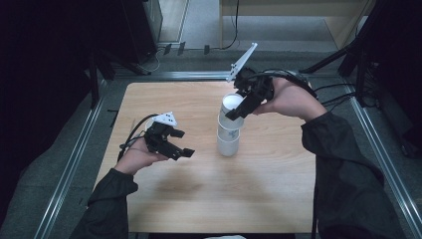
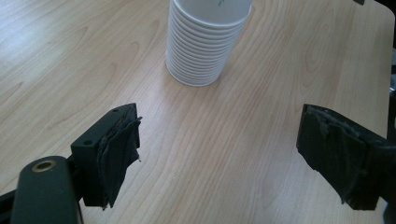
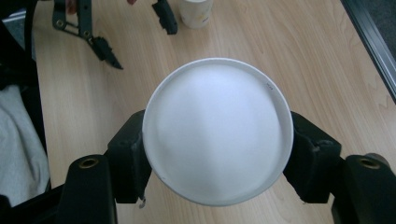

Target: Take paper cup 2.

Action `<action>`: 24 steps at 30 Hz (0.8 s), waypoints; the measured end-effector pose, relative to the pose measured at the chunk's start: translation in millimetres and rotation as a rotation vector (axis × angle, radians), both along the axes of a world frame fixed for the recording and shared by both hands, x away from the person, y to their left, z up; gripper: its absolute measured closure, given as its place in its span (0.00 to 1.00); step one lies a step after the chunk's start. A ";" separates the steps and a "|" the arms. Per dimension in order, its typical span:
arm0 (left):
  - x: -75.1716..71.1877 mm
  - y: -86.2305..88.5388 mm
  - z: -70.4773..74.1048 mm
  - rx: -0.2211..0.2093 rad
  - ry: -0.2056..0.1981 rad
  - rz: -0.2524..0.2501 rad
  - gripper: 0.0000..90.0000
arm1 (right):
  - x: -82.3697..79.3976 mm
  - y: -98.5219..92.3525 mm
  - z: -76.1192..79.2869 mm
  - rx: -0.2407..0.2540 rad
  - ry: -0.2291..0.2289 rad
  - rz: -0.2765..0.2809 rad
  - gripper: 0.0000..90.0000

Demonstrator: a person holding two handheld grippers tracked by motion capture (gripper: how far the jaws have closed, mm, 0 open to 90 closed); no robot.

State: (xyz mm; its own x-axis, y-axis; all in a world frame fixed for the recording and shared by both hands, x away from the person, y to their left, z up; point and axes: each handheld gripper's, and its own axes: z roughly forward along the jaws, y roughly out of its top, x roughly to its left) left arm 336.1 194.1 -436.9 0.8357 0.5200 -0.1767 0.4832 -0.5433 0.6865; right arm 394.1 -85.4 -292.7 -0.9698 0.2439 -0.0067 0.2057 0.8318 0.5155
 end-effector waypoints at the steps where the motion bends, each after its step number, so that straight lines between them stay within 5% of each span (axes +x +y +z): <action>1: 0.1 0.5 0.2 0.000 -0.001 0.000 0.15 | -3.5 -1.7 0.7 0.001 0.003 0.005 0.37; 8: -0.5 -0.2 1.6 -0.021 0.005 0.001 0.15 | -26.5 -16.6 -3.2 0.061 0.035 0.028 0.37; 24: -5.0 -13.3 -2.6 -0.061 0.003 -0.067 0.16 | -53.0 -24.5 -69.9 0.148 0.067 0.064 0.38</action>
